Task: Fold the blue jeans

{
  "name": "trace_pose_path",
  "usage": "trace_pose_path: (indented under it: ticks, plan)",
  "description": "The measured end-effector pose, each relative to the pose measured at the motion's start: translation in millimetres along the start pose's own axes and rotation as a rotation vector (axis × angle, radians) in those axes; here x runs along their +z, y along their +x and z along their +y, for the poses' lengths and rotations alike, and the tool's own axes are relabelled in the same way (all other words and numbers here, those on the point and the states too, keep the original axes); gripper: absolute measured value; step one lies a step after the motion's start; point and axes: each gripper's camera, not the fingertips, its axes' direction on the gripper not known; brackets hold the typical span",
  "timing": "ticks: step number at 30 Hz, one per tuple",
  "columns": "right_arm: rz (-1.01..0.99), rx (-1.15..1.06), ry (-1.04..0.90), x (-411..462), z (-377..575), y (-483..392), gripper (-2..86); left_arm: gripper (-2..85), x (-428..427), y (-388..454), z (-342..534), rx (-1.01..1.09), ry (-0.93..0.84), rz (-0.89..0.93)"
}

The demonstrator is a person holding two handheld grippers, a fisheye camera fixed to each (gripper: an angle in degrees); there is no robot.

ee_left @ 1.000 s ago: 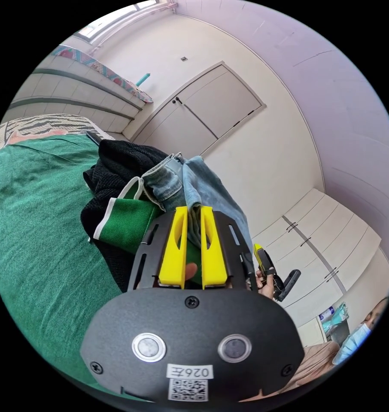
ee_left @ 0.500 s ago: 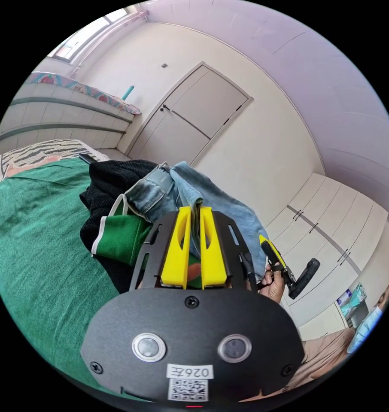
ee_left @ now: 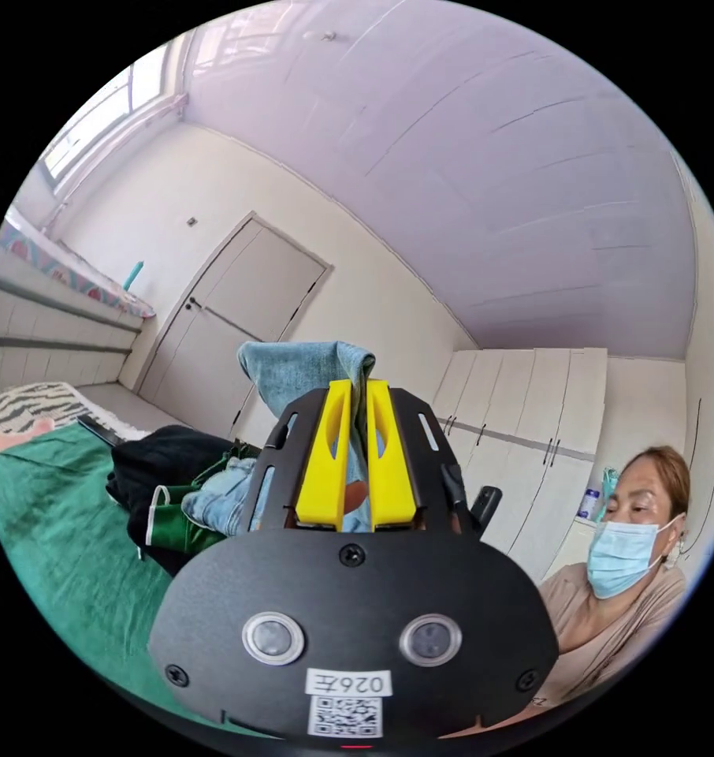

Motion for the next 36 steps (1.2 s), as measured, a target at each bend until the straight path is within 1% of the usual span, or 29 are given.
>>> trace_pose_path:
  ticks: [1, 2, 3, 4, 5, 6, 7, 11, 12, 14, 15, 18, 20, 22, 24, 25, 27, 28, 29, 30, 31, 32, 33, 34, 35, 36]
  plan:
    - [-0.043, 0.009, 0.012, -7.7, 2.0, -3.7, -1.5, 2.2, -34.7, 27.4, 1.8, 0.029, 0.0, -0.021]
    - [-0.129, 0.014, 0.026, -20.4, 6.7, -12.5, -1.6, 2.2, -71.1, 53.2, 6.0, 0.046, 0.0, -0.047]
    - [-0.207, 0.015, 0.032, -30.1, 13.0, -22.4, -1.6, 2.3, -90.2, 65.8, 9.2, 0.052, 0.004, -0.061]
    - [-0.243, 0.016, 0.029, -33.5, 16.7, -27.8, -1.6, 2.2, -129.4, 90.3, 17.1, 0.058, 0.02, -0.09]
    - [-0.315, 0.008, 0.013, -37.2, 25.5, -39.7, -1.6, 2.2, -169.6, 114.5, 26.4, 0.062, 0.041, -0.119]
    - [-0.389, 0.008, -0.008, -37.3, 36.7, -52.0, -1.6, 2.2, -189.6, 126.7, 31.3, 0.065, 0.052, -0.135]
    - [-0.429, 0.014, -0.021, -36.0, 43.5, -58.6, -1.6, 2.2, -229.3, 151.5, 41.6, 0.075, 0.077, -0.173]
    - [-0.746, 0.08, -0.17, -12.5, 104.1, -120.9, -1.5, 2.2, -357.9, 240.1, 71.6, 0.121, 0.165, -0.353]
    - [-0.829, 0.093, -0.213, -5.4, 120.7, -144.1, -1.5, 2.2, -374.3, 252.4, 74.7, 0.127, 0.184, -0.377]
    - [-0.931, 0.083, -0.273, 3.1, 140.3, -181.6, -1.4, 2.2, -430.7, 300.5, 83.2, 0.159, 0.254, -0.448]
    - [-0.995, 0.096, -0.309, 7.9, 151.0, -201.8, -1.4, 2.2, -441.8, 311.7, 84.6, 0.169, 0.27, -0.46]
    - [-1.127, 0.202, -0.377, 18.0, 178.6, -223.6, -1.4, 2.1, -478.6, 359.9, 91.9, 0.248, 0.328, -0.496]
    - [-1.153, 0.255, -0.42, 22.5, 202.7, -219.7, -1.3, 1.9, -487.7, 378.2, 101.2, 0.296, 0.32, -0.511]
    - [-1.15, 0.269, -0.466, 23.9, 237.9, -206.3, -1.3, 1.9, -484.7, 374.4, 113.4, 0.302, 0.272, -0.545]
    - [-1.082, 0.2, -0.556, 21.7, 303.5, -183.3, -1.2, 1.9, -477.1, 350.5, 131.6, 0.27, 0.198, -0.569]
    - [-1.058, 0.177, -0.588, 21.8, 322.6, -177.5, -1.2, 1.9, -471.1, 322.4, 148.8, 0.212, 0.138, -0.573]
    - [-0.973, 0.078, -0.78, 28.3, 416.3, -153.4, -0.2, 2.0, -459.7, 266.7, 186.1, 0.088, 0.028, -0.565]
    - [-0.953, 0.052, -0.837, 30.8, 442.0, -147.2, 0.3, 2.0, -450.7, 227.0, 218.2, -0.017, -0.06, -0.548]
    - [-0.921, 0.006, -0.932, 33.1, 493.1, -131.3, 1.5, 2.1, -440.8, 191.3, 256.5, -0.112, -0.148, -0.536]
    - [-0.884, -0.018, -1.011, 33.6, 540.8, -112.7, 2.7, 2.1, -435.8, 175.6, 277.2, -0.156, -0.192, -0.532]
    - [-0.86, -0.005, -1.067, 37.0, 562.7, -103.3, 3.5, 2.3, -429.3, 151.3, 319.2, -0.221, -0.253, -0.527]
    - [-0.867, 0.067, -1.206, 51.0, 596.9, -86.3, 4.9, 2.5, -432.6, 138.5, 356.8, -0.252, -0.234, -0.507]
    - [-0.923, 0.132, -1.243, 62.5, 615.4, -68.8, 5.6, 2.6, -438.1, 135.5, 373.3, -0.255, -0.195, -0.489]
    - [-0.934, 0.148, -1.251, 67.0, 622.1, -60.2, 5.9, 2.8, -454.4, 127.7, 402.0, -0.321, -0.073, -0.427]
    - [-0.945, 0.159, -1.254, 73.9, 632.7, -45.3, 6.0, 2.9, -468.5, 116.8, 418.5, -0.439, 0.02, -0.319]
    - [-0.975, 0.15, -1.262, 79.0, 641.7, -35.0, 6.3, 3.1, -473.1, 114.6, 420.8, -0.454, 0.032, -0.286]
